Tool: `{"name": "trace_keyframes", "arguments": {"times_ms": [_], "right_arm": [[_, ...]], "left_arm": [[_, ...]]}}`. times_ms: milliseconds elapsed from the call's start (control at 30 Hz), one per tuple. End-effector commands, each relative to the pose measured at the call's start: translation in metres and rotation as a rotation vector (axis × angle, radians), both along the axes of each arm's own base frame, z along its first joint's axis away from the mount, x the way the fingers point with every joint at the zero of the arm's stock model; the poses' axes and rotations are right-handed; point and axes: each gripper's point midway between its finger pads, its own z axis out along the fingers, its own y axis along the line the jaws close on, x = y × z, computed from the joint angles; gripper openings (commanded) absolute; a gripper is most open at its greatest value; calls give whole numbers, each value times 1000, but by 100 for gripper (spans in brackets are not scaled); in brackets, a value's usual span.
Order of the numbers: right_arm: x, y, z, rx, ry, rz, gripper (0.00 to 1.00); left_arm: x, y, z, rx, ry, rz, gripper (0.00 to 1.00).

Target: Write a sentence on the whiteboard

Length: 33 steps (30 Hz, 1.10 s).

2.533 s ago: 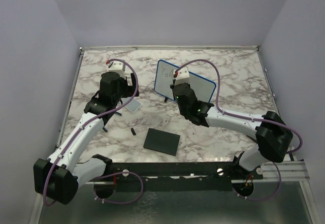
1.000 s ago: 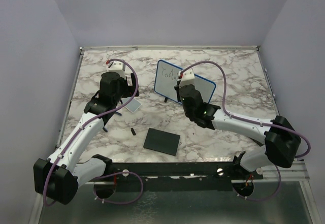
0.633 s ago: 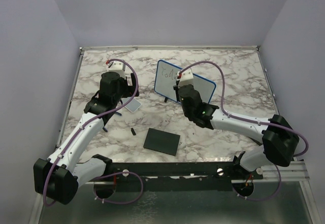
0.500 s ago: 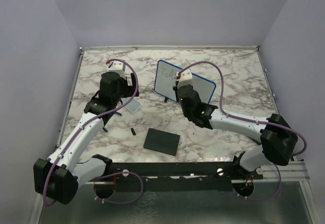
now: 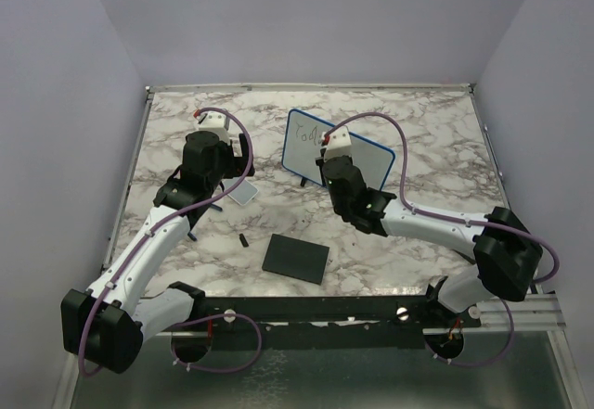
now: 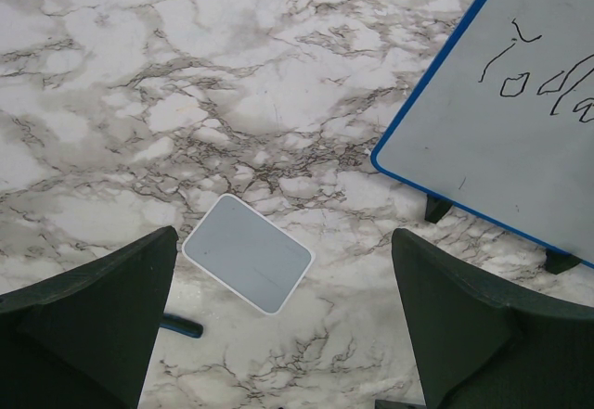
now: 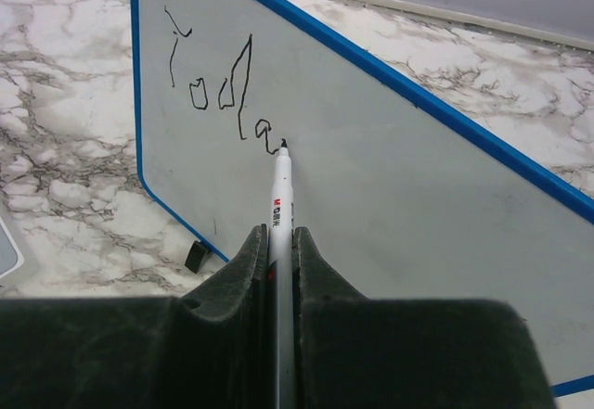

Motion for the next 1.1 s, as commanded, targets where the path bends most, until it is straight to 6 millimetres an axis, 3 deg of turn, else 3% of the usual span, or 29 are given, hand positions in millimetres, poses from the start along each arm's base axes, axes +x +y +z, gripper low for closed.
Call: {"name": "trace_keyframes", "arguments": {"times_ms": [0, 433, 1067], "right_arm": [[-1, -6, -10, -11, 14, -40, 0], [-8, -12, -19, -5, 47, -49, 0], [-17, 1, 3, 30, 8, 59, 0]], "left_arm": [[-2, -3, 2, -3, -14, -22, 99], [-3, -3, 4, -4, -19, -20, 99], [-3, -2, 3, -2, -18, -16, 99]]}}
